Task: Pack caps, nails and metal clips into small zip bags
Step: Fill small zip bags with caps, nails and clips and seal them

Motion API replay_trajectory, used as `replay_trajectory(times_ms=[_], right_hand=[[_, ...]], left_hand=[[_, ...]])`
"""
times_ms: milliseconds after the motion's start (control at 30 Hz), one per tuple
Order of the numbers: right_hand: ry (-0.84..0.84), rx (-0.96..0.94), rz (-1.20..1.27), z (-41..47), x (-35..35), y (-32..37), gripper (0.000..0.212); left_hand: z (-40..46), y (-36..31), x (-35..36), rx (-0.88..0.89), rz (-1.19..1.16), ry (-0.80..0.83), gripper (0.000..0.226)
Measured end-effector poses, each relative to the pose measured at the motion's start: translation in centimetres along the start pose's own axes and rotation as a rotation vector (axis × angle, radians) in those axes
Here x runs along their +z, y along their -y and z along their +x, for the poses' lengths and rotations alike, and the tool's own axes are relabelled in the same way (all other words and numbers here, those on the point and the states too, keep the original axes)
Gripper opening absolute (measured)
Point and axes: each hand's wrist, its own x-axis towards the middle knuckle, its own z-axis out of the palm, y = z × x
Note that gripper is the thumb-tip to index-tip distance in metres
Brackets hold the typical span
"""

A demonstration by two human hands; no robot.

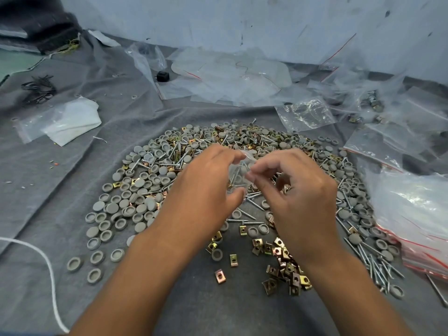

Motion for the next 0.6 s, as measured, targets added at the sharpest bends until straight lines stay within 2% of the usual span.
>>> replay_trajectory(times_ms=[100,133,167,233,267,333,433,600], right_hand=[[0.027,0.04,-0.011,0.0,-0.6,0.0,0.012],[0.089,0.07,-0.019,-0.1,-0.9,0.0,0.016],[0.206,0.125,-0.025,-0.3,-1.2,-0.1,0.02],[0.57,0.242,-0.075,-1.0,-1.3,-0.2,0.022],[0.743,0.241,-0.14,-1.4,-1.2,-0.1,0.029],[0.943,0.131,-0.251,-2.4,-0.6,0.2,0.041],[0.965,0.036,-0.268,-2.9,0.0,0.8,0.032],[0.893,0.134,-0.164,-2.3,-0.1,0.2,0.018]], left_hand=[[0.0,-0.1,0.0,-0.002,0.007,-0.003,0.053],[0.0,0.0,0.0,-0.003,0.008,-0.004,0.053],[0.0,0.0,-0.1,-0.005,0.008,-0.005,0.052],[0.1,0.2,-0.2,-0.014,0.002,-0.008,0.051],[0.1,0.3,-0.2,-0.02,-0.001,-0.008,0.051],[0.1,0.3,-0.2,-0.026,-0.001,-0.008,0.05],[0.1,0.3,-0.3,-0.036,0.01,-0.01,0.05],[0.1,0.5,-0.2,-0.04,0.021,-0.023,0.05]])
